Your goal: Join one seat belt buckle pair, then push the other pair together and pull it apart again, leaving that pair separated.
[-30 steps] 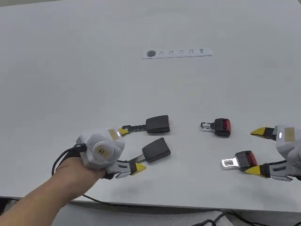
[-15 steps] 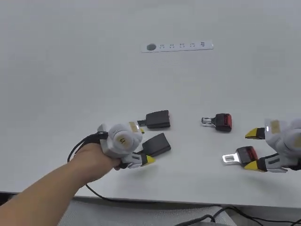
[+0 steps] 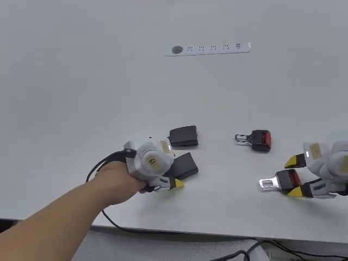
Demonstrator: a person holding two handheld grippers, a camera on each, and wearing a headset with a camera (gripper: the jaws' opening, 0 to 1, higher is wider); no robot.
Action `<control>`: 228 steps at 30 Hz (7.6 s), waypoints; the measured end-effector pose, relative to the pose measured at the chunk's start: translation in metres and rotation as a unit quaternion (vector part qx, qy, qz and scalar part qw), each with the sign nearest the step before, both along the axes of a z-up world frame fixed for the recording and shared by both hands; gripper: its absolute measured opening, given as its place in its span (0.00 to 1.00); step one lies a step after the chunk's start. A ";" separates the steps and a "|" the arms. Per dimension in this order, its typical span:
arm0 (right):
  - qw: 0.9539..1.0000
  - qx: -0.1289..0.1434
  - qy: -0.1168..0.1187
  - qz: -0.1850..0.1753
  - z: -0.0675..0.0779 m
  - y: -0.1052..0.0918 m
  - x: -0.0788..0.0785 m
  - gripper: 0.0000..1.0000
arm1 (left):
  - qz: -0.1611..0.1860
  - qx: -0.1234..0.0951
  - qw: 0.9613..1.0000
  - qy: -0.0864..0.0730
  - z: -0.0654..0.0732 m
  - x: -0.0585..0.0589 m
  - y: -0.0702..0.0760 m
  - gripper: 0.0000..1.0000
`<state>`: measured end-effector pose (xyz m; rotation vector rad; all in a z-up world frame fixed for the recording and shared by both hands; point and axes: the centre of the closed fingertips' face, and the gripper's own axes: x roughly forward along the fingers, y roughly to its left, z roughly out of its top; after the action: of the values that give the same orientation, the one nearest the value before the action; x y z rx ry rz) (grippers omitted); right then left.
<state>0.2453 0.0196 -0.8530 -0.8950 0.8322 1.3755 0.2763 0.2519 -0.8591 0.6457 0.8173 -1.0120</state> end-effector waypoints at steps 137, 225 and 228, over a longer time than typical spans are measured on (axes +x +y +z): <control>0.996 0.077 -0.003 -0.044 -0.006 0.163 0.018 0.32 | -0.177 0.065 0.982 0.029 -0.003 -0.014 -0.011 0.32; 0.993 0.106 -0.007 -0.048 0.036 0.155 0.049 0.32 | -0.119 0.027 0.992 -0.018 0.054 0.035 -0.012 0.36; 0.993 0.100 -0.009 -0.055 0.035 0.144 0.059 0.32 | -0.110 0.021 0.994 -0.018 0.055 0.044 -0.012 0.36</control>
<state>0.3044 0.1640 -0.8181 -0.6953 0.7048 1.3266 0.3206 0.2399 -0.8043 0.8013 0.7484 -1.1807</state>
